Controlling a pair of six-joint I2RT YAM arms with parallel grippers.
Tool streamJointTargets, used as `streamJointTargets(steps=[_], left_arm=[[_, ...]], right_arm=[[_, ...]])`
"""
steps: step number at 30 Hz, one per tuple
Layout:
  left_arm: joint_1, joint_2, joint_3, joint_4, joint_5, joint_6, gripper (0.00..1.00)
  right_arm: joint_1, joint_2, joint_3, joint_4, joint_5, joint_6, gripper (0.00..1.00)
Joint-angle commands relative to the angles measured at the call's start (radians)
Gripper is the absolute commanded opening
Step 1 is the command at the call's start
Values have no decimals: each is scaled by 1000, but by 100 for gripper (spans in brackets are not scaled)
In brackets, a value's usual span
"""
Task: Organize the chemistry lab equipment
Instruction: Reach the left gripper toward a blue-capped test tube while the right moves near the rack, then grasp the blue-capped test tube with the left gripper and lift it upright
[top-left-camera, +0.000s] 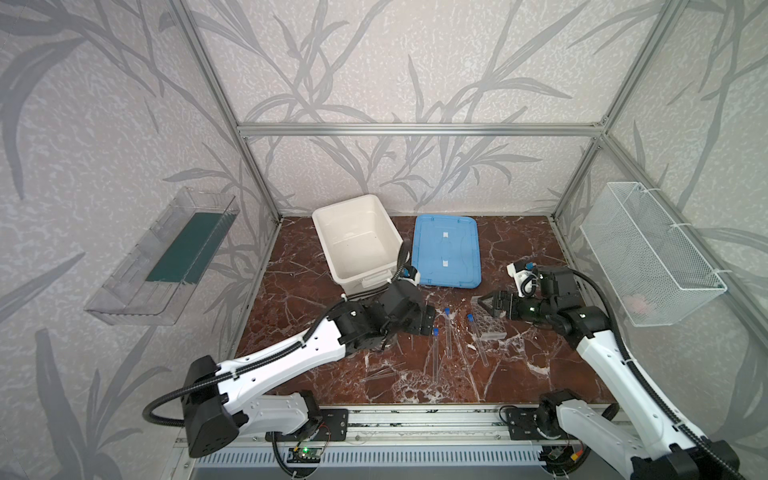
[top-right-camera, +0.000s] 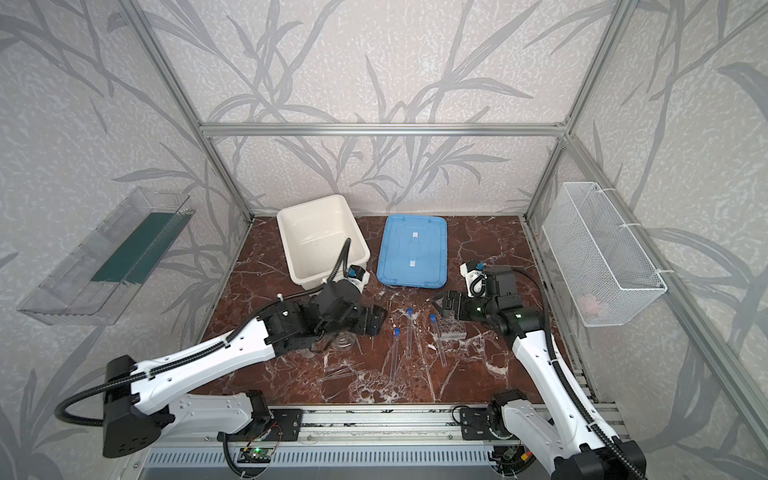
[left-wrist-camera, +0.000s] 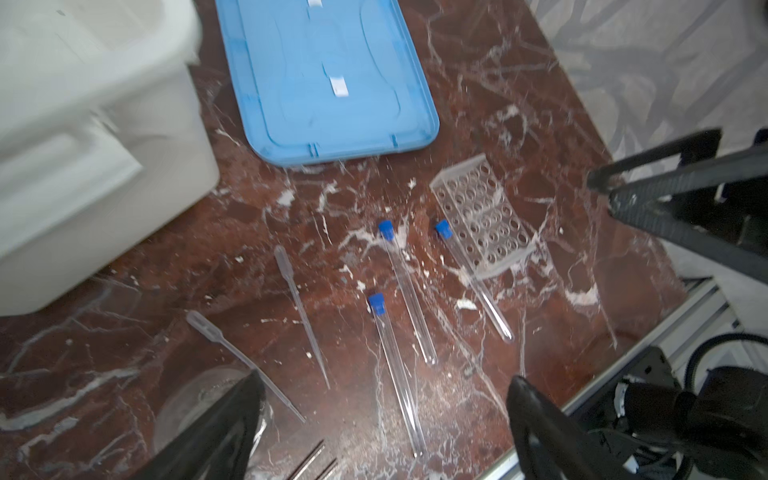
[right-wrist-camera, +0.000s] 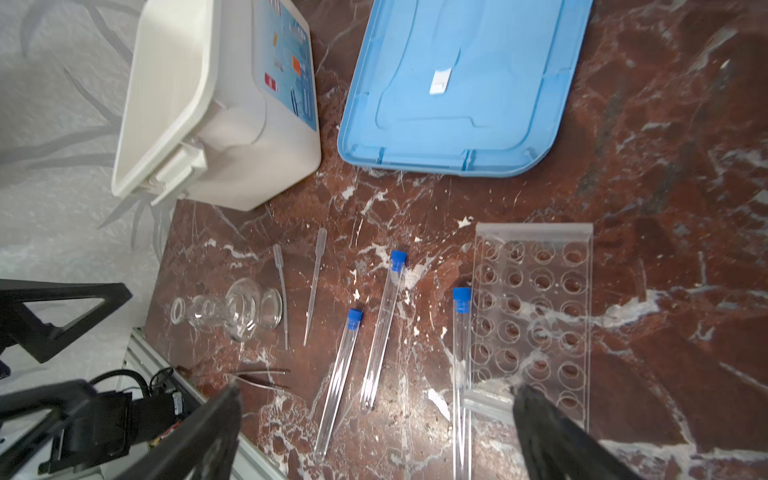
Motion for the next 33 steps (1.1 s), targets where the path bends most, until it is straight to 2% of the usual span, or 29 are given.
streamJointTargets(steps=[1, 3, 6, 10, 19, 23, 26, 33], left_arm=[[-45, 89, 43, -46, -1, -82, 83], [-63, 156, 61, -63, 37, -105, 74], [-98, 233, 71, -53, 53, -121, 67], [-121, 319, 96, -87, 33, -121, 64], [-121, 447, 57, -15, 110, -166, 60], [-128, 484, 78, -62, 72, -184, 53], [-133, 498, 72, -45, 97, -206, 47], [-145, 488, 11, 25, 165, -250, 40]], right_arm=[[26, -31, -2, -38, 41, -13, 99], [26, -46, -21, -11, 36, -7, 99], [27, -24, -19, -22, 17, -19, 99], [24, 5, -33, -23, 6, -26, 99], [20, -22, -83, 6, -10, -30, 99], [14, -17, -94, 13, -5, -38, 99], [10, -20, -97, 11, 22, -39, 99], [3, -43, -100, 12, 47, -36, 99]])
